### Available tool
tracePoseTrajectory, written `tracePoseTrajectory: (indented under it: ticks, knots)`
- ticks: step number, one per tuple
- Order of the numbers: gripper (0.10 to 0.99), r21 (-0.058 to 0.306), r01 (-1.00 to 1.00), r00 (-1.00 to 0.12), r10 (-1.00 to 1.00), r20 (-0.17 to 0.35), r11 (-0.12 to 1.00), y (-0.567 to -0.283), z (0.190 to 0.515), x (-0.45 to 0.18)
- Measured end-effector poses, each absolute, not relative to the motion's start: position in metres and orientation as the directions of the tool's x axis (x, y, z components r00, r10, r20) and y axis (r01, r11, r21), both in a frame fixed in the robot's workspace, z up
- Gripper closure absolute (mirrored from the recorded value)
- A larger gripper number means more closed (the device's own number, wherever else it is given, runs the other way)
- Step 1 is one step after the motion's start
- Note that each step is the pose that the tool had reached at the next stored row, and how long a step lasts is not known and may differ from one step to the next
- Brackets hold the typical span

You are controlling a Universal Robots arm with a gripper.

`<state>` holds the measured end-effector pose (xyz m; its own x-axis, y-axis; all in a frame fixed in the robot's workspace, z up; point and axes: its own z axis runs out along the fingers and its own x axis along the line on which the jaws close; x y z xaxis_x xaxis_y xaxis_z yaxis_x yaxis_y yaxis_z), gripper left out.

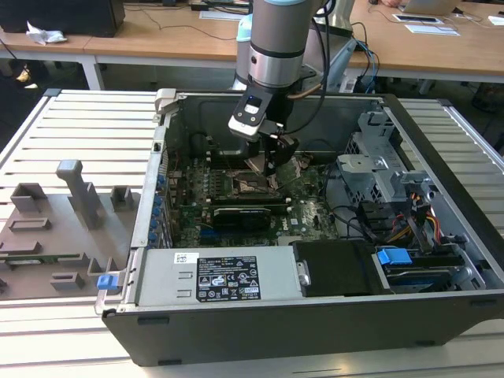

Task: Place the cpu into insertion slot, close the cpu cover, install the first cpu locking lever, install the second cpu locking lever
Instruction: 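Place the cpu into insertion slot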

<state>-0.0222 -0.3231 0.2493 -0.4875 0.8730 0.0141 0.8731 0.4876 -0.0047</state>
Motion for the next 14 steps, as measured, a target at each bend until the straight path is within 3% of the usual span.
tracePoseTrajectory:
  ticks: [14]
  knots:
    - [0.545,-0.005,0.896,-0.444,0.896,0.014,0.444,-0.323,0.2492,-0.0222]
